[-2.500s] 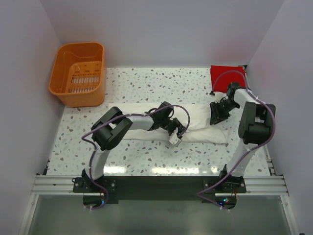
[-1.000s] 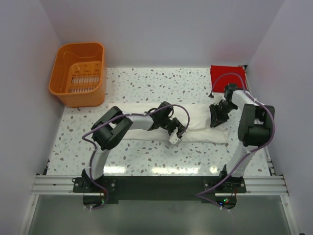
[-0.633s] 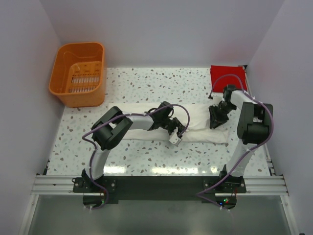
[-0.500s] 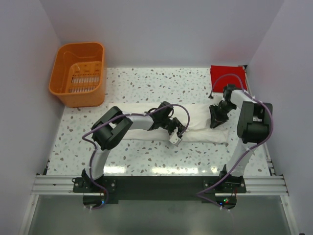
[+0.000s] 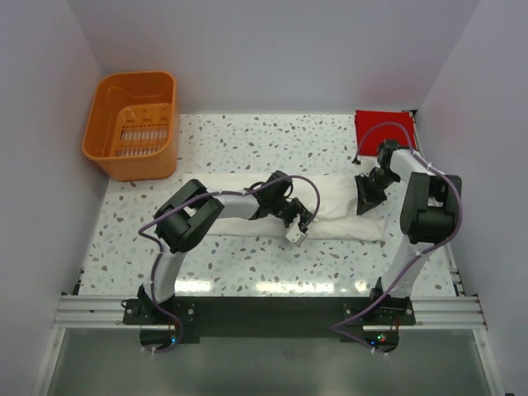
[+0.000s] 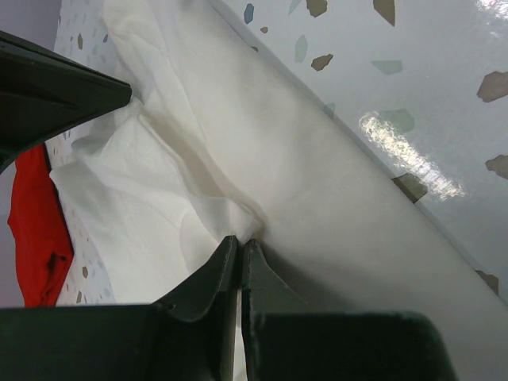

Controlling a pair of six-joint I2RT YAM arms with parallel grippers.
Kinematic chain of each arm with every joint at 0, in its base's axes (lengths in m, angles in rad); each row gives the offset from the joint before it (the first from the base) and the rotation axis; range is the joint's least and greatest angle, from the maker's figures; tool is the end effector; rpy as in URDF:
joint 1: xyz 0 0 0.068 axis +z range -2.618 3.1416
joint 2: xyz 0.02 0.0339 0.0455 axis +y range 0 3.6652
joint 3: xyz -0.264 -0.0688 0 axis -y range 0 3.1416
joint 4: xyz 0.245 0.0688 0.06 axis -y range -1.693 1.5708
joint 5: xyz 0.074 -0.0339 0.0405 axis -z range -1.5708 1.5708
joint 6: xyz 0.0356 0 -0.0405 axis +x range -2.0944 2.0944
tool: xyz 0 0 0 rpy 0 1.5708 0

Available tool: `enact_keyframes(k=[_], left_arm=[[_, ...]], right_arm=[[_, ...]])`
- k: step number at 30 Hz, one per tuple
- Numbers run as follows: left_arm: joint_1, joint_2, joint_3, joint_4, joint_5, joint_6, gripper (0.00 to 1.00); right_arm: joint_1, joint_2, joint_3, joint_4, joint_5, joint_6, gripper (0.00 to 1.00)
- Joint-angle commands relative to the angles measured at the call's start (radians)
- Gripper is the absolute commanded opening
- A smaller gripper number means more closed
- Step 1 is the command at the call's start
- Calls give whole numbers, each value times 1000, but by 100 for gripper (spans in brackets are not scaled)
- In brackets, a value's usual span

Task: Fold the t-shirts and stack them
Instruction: Fold the tshirt

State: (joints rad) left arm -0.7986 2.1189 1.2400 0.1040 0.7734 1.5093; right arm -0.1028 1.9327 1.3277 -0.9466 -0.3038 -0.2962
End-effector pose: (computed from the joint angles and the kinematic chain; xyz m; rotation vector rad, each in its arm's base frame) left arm 0.2830 -0.3262 0.1189 2.0696 0.5225 -0.4955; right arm 0.3504 -0.0254 0.1625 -0.2970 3.0153 0.4489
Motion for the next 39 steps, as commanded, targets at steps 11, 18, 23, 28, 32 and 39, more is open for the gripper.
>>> enact_keyframes(k=[11, 18, 23, 28, 32, 39], left_arm=[[4, -2, 27, 8, 26, -3, 0], [6, -13, 29, -29, 41, 12, 0], [4, -14, 27, -55, 49, 29, 0], [4, -19, 27, -63, 50, 32, 22], [6, -81, 35, -102, 61, 17, 32], [56, -244, -13, -274, 119, -195, 36]], right_arm=[[-3, -153, -18, -70, 51, -38, 0], [-6, -147, -71, -49, 120, -64, 0], [-8, -132, -99, -27, 150, -80, 0], [-6, -98, -68, -43, 101, -83, 4], [-8, -124, -6, -93, 63, -100, 22], [-5, -218, 47, -113, -41, -159, 26]])
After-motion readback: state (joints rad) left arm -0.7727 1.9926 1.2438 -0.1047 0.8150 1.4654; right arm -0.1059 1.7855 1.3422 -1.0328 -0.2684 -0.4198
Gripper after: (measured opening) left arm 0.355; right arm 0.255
